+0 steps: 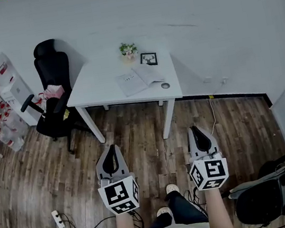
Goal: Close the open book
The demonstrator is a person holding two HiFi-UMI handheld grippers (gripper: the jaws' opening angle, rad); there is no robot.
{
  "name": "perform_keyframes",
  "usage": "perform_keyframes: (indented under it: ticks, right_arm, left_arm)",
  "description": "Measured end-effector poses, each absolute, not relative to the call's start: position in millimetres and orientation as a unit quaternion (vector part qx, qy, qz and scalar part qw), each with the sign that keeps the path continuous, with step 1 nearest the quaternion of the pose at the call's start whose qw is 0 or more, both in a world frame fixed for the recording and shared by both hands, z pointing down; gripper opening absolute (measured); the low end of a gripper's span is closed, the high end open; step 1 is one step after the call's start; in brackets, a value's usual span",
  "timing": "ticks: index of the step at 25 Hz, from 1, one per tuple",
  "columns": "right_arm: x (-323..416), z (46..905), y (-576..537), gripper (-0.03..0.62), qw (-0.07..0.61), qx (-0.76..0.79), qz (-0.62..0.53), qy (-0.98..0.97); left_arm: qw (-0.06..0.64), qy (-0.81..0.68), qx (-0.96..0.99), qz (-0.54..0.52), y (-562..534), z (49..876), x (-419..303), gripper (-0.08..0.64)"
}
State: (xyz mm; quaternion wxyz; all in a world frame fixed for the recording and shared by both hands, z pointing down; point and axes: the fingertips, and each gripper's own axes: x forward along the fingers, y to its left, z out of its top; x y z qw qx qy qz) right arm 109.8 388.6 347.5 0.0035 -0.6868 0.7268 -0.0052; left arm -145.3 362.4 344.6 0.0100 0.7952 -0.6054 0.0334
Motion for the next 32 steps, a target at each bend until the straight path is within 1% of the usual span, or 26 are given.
perform_keyframes:
  ticks: [9, 18, 21, 26, 32]
  right_arm:
    - [118.1, 350.4, 337.9, 0.044, 0.01, -0.674, -0.009, 0.739]
    - [132.4, 356.7, 245.8, 0.049, 0.02, -0.653, -0.016, 0.757]
    - [140.0, 354.0, 207.4, 0.061, 0.022, -0.645, -0.019, 0.764]
    - [149.7, 349.2, 146.4, 0.103, 0.023, -0.626, -0.023, 0.779]
    - [164.4, 354.8, 81.6, 0.109, 0.02, -0.614, -0.031, 0.789]
  left_arm:
    - [0.014, -0.615, 0.788, 0.035, 318.3, 349.5, -135.4, 0.023]
    - [0.008, -0.635, 0.771, 0.038, 239.4, 352.2, -120.0, 0.023]
    - [0.006, -0.64, 0.767, 0.039, 207.0, 348.5, -109.8, 0.023]
    - [0.002, -0.65, 0.759, 0.039, 153.2, 340.3, -94.1, 0.023]
    - [0.006, -0.662, 0.749, 0.037, 90.9, 341.7, -79.0, 0.023]
